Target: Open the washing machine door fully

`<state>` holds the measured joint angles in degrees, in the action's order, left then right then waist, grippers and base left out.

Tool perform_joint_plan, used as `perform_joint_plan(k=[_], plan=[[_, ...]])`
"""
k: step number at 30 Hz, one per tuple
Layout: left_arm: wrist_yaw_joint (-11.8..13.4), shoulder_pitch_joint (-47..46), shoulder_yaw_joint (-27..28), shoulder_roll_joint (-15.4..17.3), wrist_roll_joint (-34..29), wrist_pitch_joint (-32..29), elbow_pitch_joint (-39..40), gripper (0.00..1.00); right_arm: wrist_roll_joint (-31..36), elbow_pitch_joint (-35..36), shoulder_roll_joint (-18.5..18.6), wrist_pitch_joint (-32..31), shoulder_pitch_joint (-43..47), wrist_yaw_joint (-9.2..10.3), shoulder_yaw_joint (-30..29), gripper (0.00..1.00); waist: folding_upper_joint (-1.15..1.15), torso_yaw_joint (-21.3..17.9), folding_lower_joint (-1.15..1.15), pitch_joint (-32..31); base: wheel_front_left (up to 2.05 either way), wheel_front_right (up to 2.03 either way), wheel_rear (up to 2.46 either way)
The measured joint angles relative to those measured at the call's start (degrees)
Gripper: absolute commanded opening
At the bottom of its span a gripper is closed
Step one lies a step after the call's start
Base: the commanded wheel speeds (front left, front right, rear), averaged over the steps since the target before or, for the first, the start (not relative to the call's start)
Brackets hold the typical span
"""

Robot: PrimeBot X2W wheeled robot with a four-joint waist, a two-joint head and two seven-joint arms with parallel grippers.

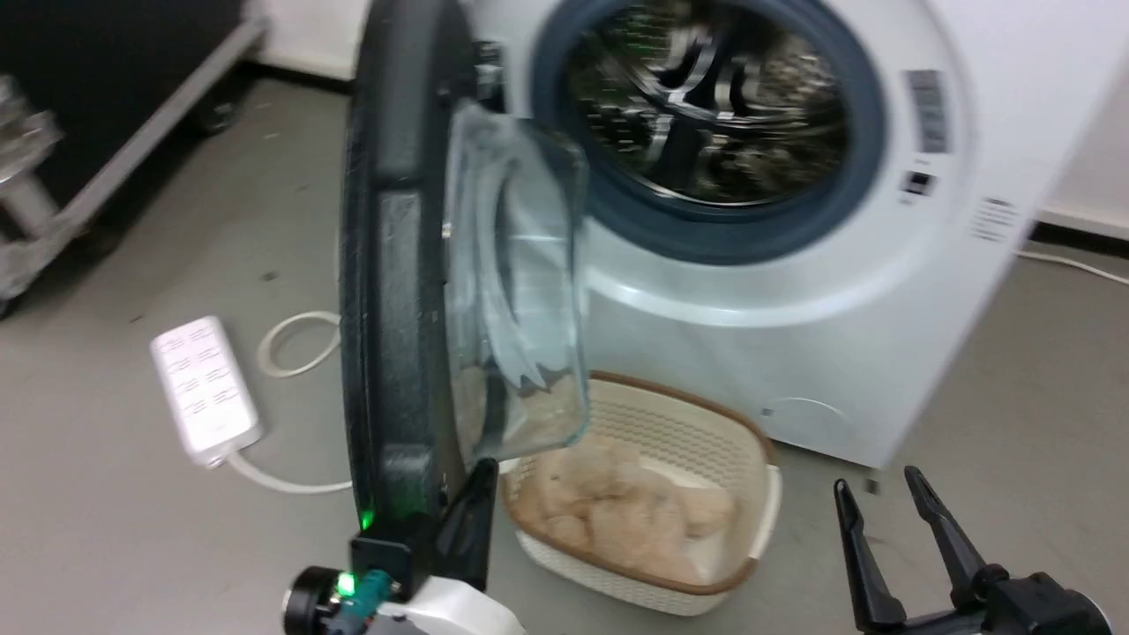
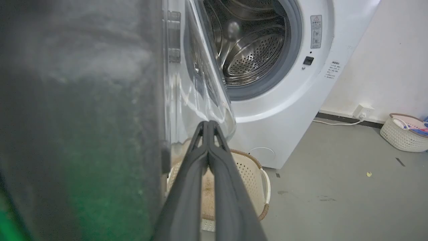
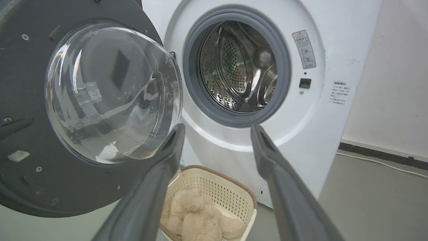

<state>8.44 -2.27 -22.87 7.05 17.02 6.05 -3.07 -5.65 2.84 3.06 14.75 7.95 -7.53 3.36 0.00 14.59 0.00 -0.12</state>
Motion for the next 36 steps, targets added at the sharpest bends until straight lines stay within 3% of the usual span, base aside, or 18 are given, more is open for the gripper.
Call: perform_joint_plan(k=[5, 13, 18, 23, 27, 31, 36], plan=[[0.6, -0.1, 2.6, 1.2, 1.3, -0.5, 1.4, 0.0, 0.1, 0.1, 0.0, 0.0, -0.3, 0.0, 1.6, 1.0, 0.0, 4.9, 0.0, 0.9, 0.0, 0.0, 0.0], [0.5, -5.2, 10.8, 7.6, 4.2, -1.1, 0.2, 0.0, 2.7, 0.7, 1.0, -0.6, -4.1, 0.0, 5.2, 1.0, 0.0, 7.5, 0.01, 7.6, 0.0, 0.0, 0.0], [0.5, -9.0, 17.5, 11.9, 7.6, -2.2, -2.6, 0.0, 2.7, 1.9, 3.3, -1.6, -4.9, 0.0, 4.6, 1.0, 0.0, 7.5, 0.01, 12.0, 0.0, 0.0, 0.0], [-0.3, -13.3, 22.9, 20.1, 7.8, -2.2, -8.4, 0.0, 2.6, 3.4, 5.2, -2.4, -5.4, 0.0, 4.1, 1.0, 0.0, 6.6, 0.01, 15.5, 0.0, 0.0, 0.0], [-1.5, -16.7, 26.0, 23.8, 9.0, -1.9, -13.3, 0.0, 2.1, 4.1, 6.4, -2.6, -6.9, 0.0, 3.7, 1.0, 0.0, 5.1, 0.01, 17.6, 0.0, 0.0, 0.0], [-3.1, -20.4, 26.1, 25.7, 9.3, -1.2, -18.2, 0.0, 2.0, 4.4, 7.1, -2.8, -7.1, 0.0, 3.2, 1.0, 0.0, 4.1, 0.01, 19.0, 0.0, 0.0, 0.0], [-4.0, -22.8, 25.2, 25.8, 9.1, 0.8, -21.8, 0.0, 1.8, 4.2, 6.8, -2.6, -7.2, 0.0, 2.1, 1.0, 0.0, 3.2, 0.01, 18.4, 0.0, 0.0, 0.0]])
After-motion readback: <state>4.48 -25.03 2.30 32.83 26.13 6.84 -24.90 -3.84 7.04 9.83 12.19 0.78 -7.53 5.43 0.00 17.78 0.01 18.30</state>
